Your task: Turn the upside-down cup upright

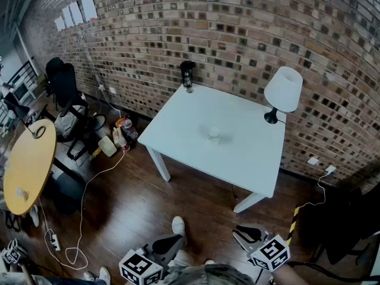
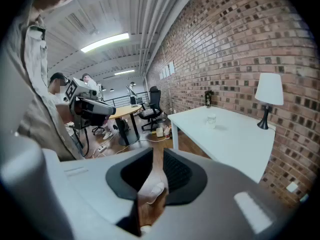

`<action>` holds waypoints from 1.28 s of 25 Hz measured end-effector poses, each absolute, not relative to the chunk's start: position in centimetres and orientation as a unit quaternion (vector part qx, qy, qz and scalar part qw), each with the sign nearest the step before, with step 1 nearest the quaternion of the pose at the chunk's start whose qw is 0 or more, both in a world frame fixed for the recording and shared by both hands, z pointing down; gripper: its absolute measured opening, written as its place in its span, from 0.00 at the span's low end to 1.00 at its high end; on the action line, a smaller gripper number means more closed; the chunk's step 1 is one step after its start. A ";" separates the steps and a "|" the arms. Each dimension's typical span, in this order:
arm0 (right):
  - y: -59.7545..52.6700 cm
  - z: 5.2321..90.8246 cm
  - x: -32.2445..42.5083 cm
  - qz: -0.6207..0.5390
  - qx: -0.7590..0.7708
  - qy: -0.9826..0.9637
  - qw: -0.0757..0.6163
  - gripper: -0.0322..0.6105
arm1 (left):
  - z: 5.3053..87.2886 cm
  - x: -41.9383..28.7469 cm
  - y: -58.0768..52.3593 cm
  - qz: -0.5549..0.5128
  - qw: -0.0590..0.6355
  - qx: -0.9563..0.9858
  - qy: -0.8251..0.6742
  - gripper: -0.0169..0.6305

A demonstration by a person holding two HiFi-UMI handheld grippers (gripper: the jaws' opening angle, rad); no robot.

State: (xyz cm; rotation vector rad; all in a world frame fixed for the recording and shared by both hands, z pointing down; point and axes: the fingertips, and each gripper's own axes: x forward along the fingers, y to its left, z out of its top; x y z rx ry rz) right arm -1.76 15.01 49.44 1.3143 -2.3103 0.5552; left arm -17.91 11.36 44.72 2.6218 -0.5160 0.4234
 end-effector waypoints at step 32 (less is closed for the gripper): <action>-31.9 64.4 7.0 0.164 0.312 -0.773 0.527 0.51 | 45.0 -18.8 -21.1 0.147 0.220 0.933 -0.245 0.04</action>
